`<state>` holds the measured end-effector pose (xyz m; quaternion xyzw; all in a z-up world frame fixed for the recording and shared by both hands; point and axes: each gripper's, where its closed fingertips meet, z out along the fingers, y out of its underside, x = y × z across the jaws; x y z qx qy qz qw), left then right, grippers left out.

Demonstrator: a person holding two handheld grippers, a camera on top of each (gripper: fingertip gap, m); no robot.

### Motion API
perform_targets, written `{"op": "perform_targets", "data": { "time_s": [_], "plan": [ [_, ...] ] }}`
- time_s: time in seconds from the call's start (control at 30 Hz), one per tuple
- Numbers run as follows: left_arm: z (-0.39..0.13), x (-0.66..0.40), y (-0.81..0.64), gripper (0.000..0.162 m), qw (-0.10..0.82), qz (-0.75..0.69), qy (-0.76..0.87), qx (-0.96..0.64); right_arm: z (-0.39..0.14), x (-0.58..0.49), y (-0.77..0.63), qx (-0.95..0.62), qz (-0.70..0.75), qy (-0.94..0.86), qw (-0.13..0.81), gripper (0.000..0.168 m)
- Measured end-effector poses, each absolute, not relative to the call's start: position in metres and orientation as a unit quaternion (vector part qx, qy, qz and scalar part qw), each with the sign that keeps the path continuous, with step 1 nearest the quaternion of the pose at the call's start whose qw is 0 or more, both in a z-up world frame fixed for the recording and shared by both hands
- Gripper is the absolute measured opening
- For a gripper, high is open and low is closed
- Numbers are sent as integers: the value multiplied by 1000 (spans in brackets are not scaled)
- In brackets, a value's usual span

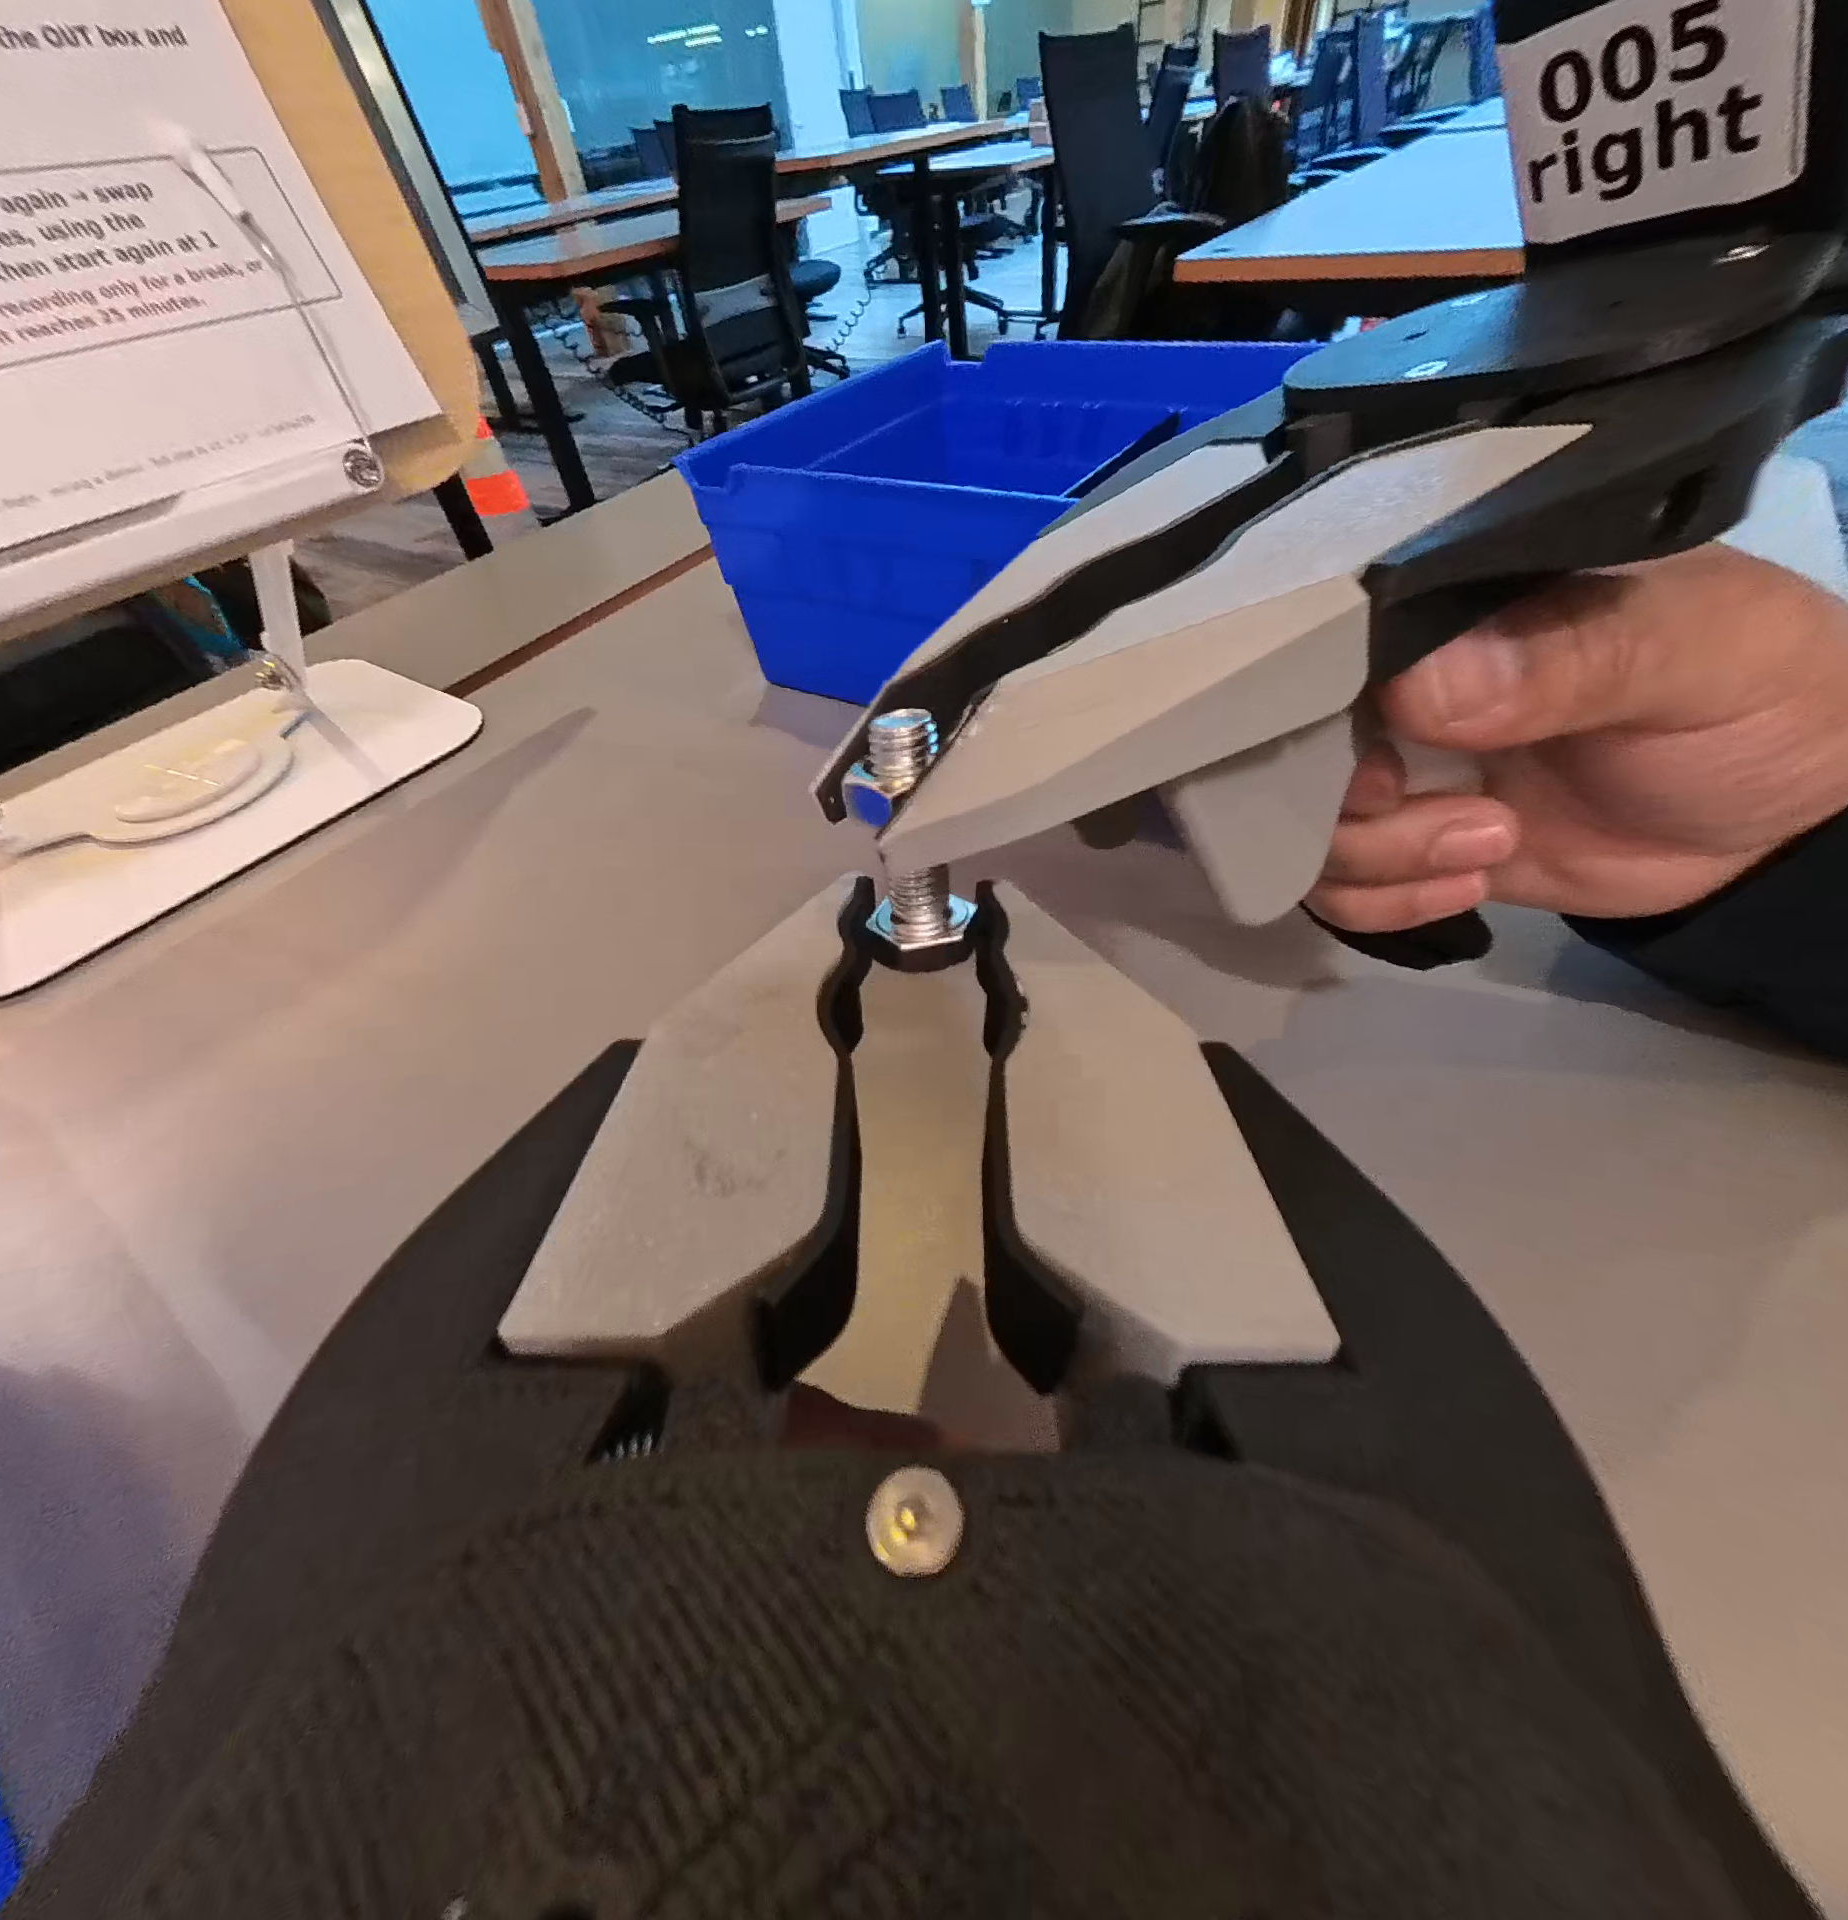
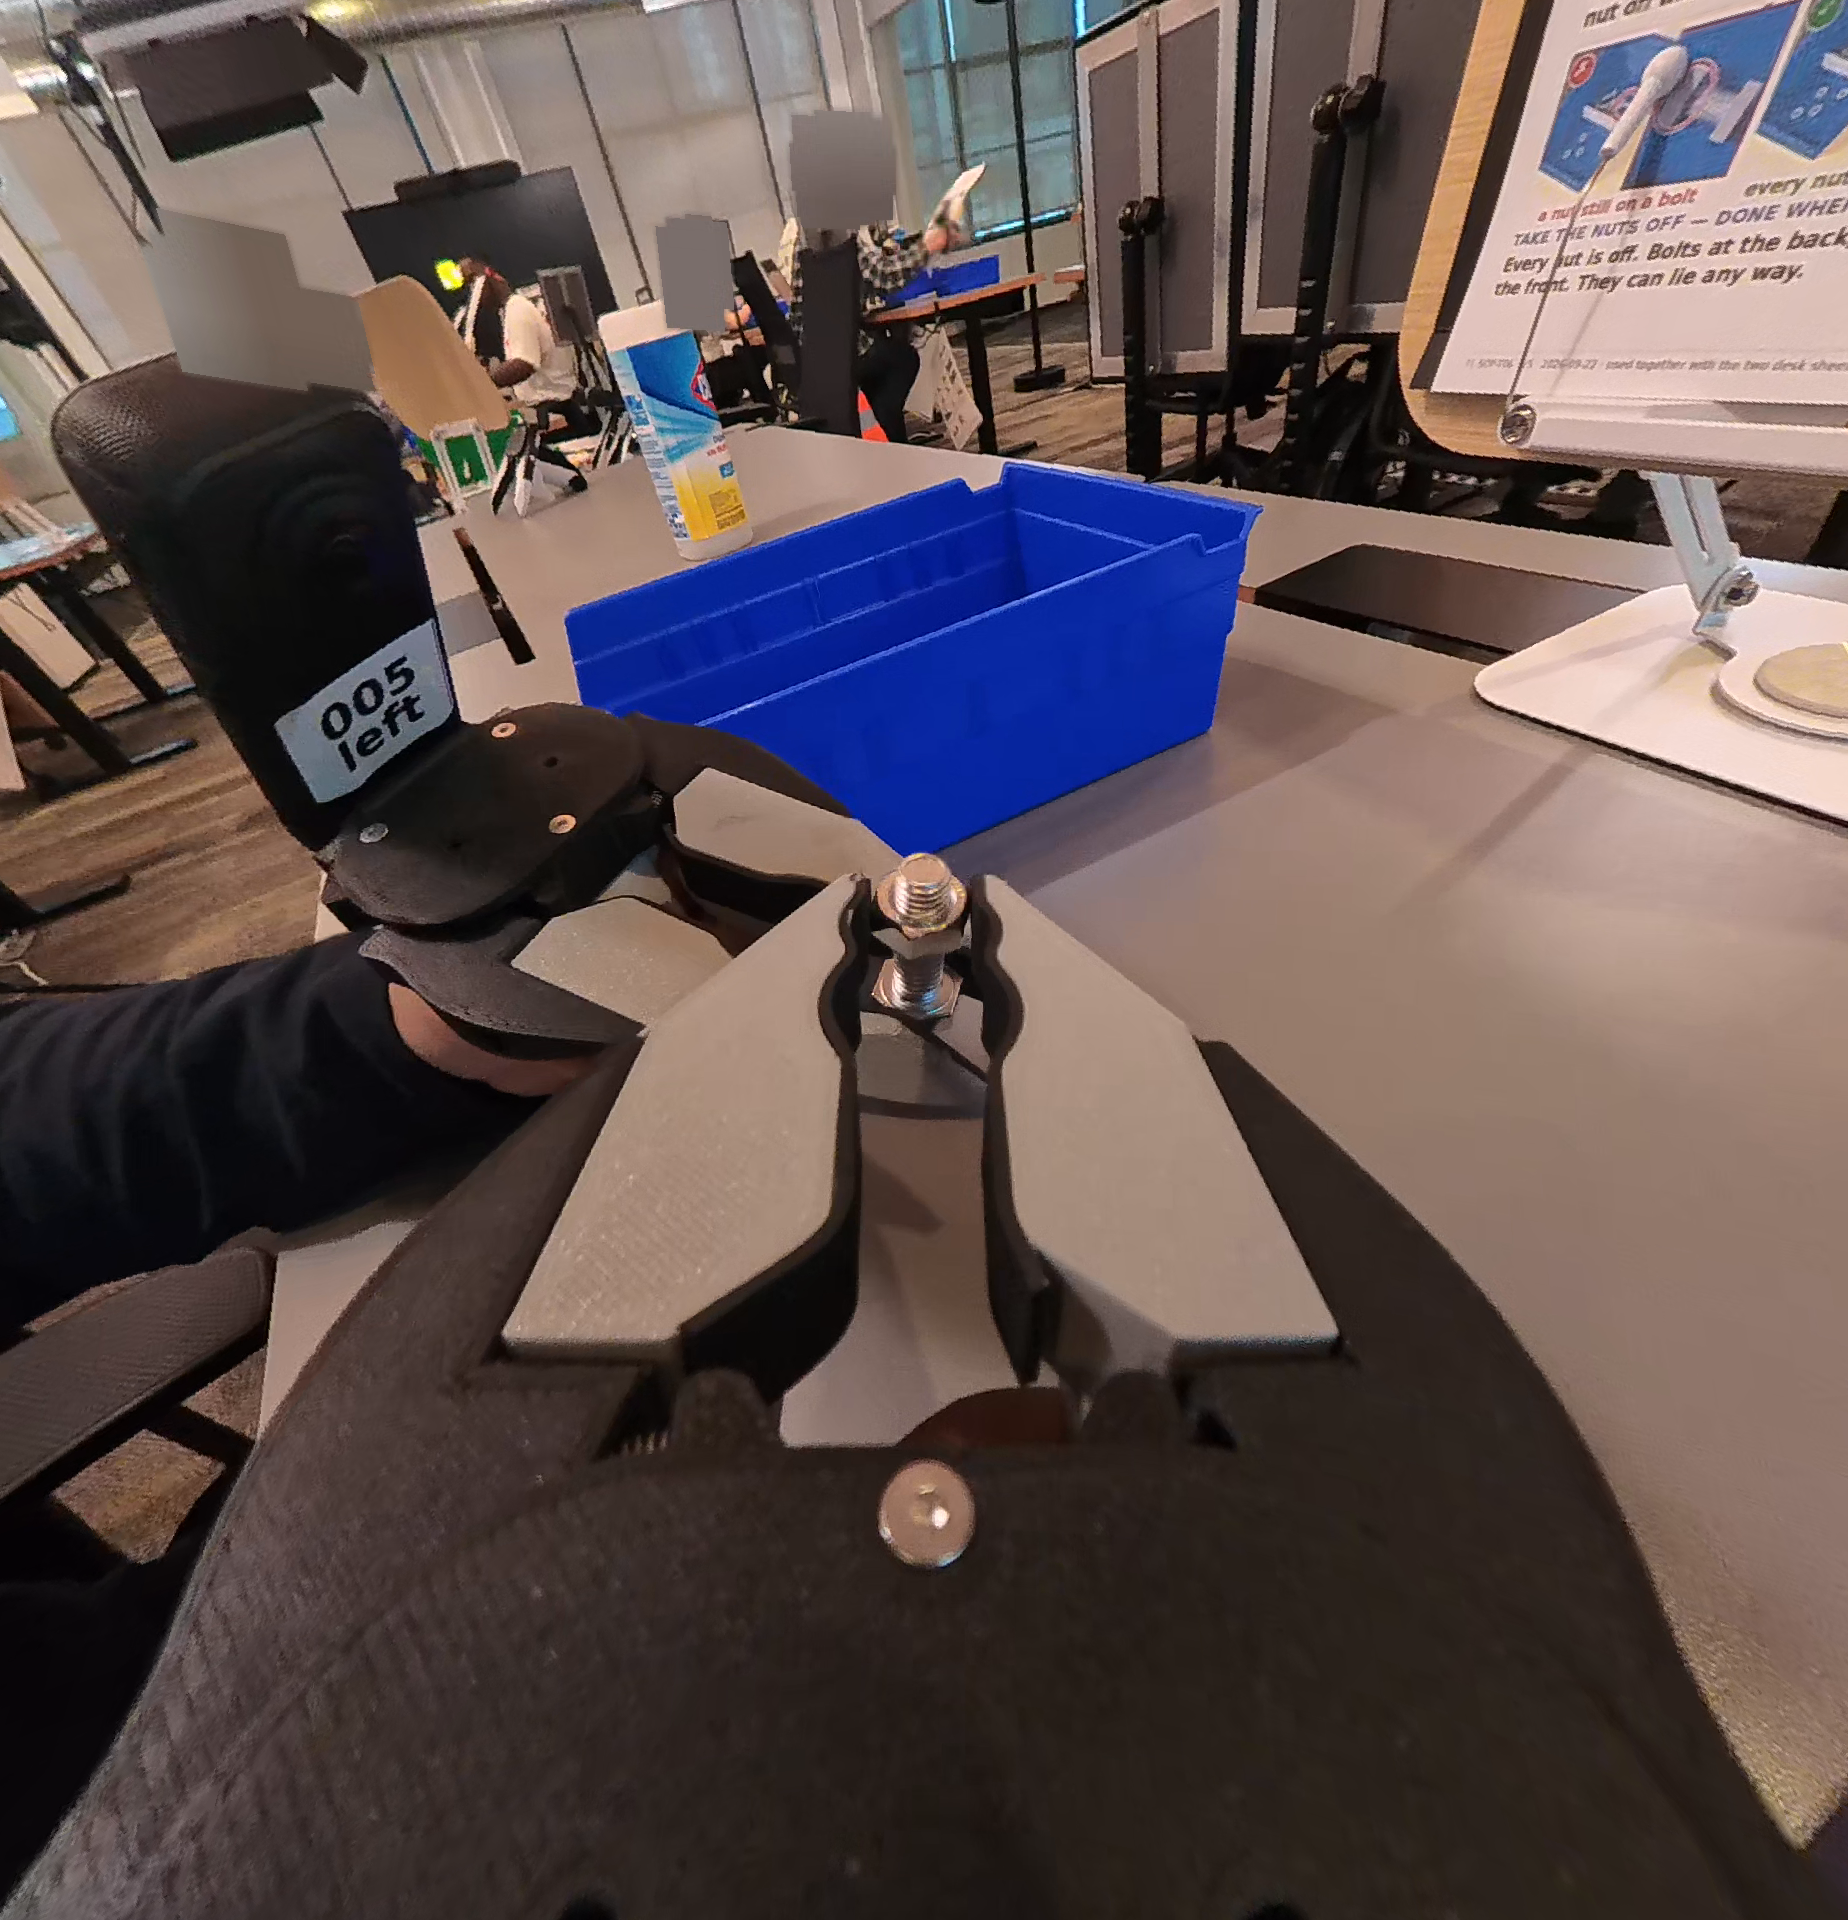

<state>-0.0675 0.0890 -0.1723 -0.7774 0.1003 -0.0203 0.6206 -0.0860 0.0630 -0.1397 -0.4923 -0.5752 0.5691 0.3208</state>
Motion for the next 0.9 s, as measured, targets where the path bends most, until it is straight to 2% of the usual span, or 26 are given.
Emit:
{"op": "perform_targets", "data": {
  "time_s": [0.3, 0.63, 0.9],
  "plan": [
    [-171, -98, 90, 17, 625, 3, 29, -780, -136, -87, 61, -487, 571, -567, 340, 39],
    [-169, -56, 91, 17, 624, -3, 113, -774, -133, -90, 50, -471, 593, -568, 322, 40],
    [-166, -89, 88, 17, 627, 1, 46, -778, -128, -86, 53, -466, 591, -566, 337, 41]
  ]
}}
